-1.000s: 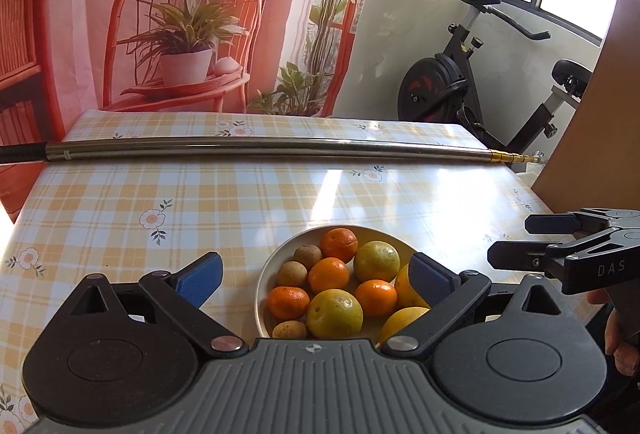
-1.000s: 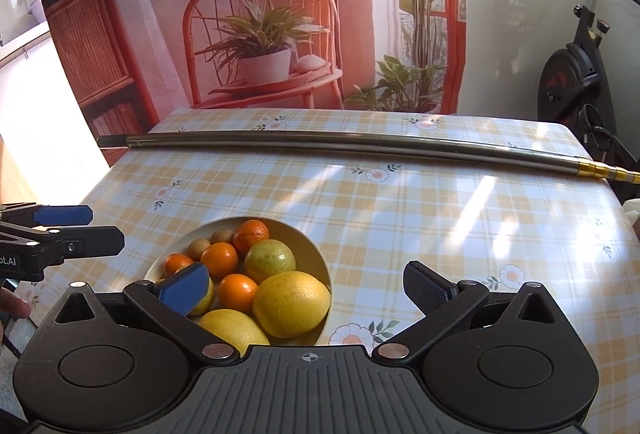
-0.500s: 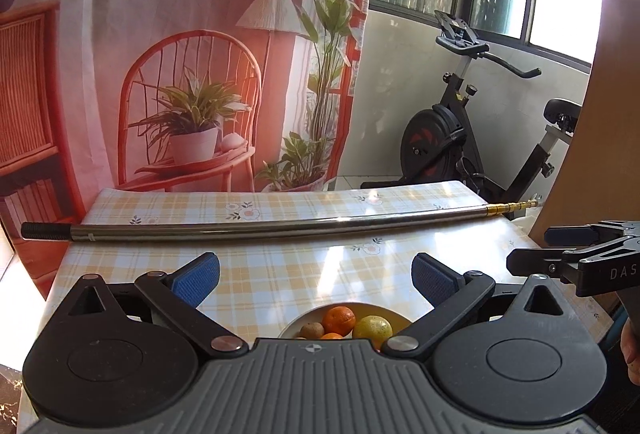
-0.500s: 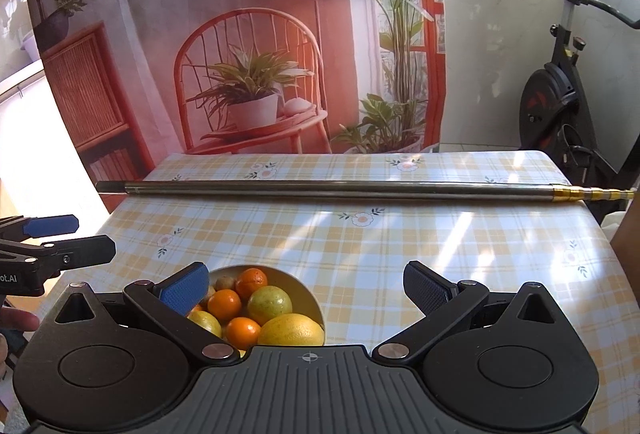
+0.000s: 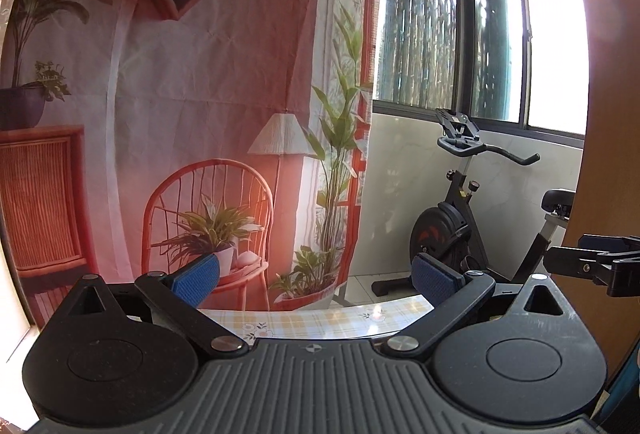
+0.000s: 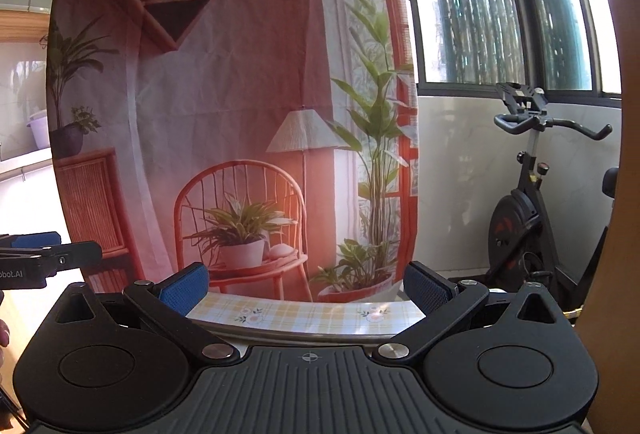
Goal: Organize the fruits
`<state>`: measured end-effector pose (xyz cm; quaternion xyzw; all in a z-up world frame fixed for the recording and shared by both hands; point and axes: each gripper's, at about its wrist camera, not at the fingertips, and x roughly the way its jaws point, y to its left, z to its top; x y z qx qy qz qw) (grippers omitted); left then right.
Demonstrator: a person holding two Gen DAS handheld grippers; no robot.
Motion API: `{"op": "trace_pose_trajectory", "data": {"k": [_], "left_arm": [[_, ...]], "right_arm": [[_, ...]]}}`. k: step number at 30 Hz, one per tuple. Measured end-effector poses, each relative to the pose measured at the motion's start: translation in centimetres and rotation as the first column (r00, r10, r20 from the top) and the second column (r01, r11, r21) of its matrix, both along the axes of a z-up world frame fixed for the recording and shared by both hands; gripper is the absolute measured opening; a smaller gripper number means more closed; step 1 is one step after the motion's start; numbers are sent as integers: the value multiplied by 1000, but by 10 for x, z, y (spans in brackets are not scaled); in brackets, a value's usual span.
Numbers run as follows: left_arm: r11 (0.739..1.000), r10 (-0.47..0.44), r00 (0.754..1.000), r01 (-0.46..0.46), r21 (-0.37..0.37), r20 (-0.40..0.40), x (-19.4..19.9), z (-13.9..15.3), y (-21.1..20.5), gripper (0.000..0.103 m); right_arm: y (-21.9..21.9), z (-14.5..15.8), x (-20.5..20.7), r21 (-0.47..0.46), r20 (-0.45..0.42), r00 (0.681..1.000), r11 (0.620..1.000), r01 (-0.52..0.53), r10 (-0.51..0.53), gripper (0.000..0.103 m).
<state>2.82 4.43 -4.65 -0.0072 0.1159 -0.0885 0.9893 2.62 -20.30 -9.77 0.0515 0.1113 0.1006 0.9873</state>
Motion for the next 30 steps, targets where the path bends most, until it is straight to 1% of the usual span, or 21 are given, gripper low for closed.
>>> {"op": "trace_pose_trajectory", "data": {"k": [4,8,14,30], "left_arm": [[1000,-4,1000,4,1,19,-8,8,-6,103],[1000,-13,1000,13,11,22,-8,7,-8,103],[1000,-14,1000,14,13,22,-8,5,-7,103],[999,-28,999,27,38,24,-9,7,-9,103]], "right_arm": [[-5,12,-6,7,20,1000,1000,11,-11,103],[-7,14,-8,7,21,1000,1000,18,-18,103],[-8,11,-8,21,1,1000,1000,23,-23,103],[-13,8,-11,34,-9,999,998,43,-43,103]]}}
